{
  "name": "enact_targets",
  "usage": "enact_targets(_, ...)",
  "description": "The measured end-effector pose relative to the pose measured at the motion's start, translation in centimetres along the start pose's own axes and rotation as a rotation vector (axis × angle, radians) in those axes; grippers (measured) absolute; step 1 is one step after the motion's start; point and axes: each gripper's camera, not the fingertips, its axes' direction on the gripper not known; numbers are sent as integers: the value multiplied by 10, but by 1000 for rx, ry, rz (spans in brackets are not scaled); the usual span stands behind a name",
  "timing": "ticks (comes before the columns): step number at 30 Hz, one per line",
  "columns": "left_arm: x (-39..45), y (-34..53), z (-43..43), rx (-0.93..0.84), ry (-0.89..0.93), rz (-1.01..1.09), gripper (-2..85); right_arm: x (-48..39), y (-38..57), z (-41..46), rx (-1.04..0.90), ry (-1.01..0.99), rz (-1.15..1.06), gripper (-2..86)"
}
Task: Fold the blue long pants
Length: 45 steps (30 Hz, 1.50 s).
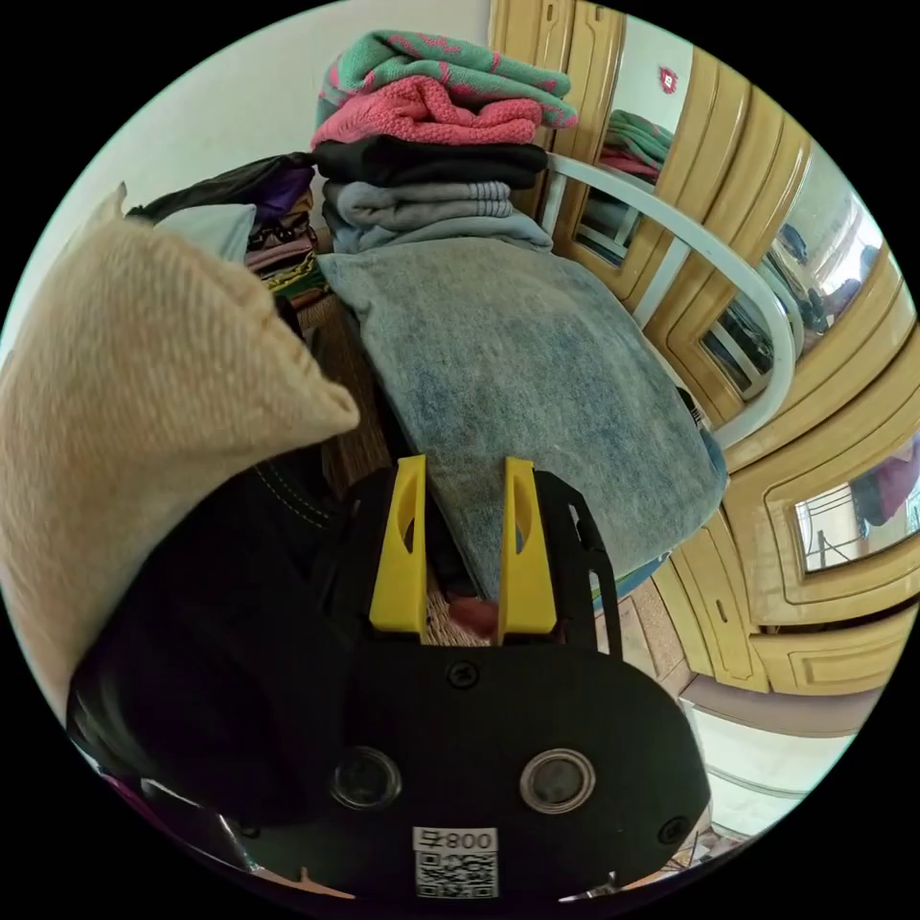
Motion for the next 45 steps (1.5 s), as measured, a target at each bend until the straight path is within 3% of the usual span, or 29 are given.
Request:
enact_targets(13, 3, 57, -25, 8, -17, -43, 4, 54, -2, -15, 8, 54, 79, 11)
enact_targets(21, -10, 102, -56, 9, -24, -46, 4, 143, 33, -86, 246, -128, 332, 5)
enact_targets(26, -23, 135, -80, 12, -39, -46, 3, 206, 75, -155, 470, -365, 449, 5)
enact_targets(30, -50, 168, -107, 18, 31, -138, 1, 221, 97, -206, 598, -475, 411, 5)
enact_targets(34, -69, 211, -149, 99, 216, -178, 1, 224, 116, -277, 719, -525, 318, 5)
enact_targets(38, -73, 254, -206, 199, 251, -141, 1, 223, 137, -352, 851, -597, 228, 4)
enact_targets(45, -82, 359, -340, 432, 360, 2, 2, 183, 173, -443, 918, -633, 35, 4)
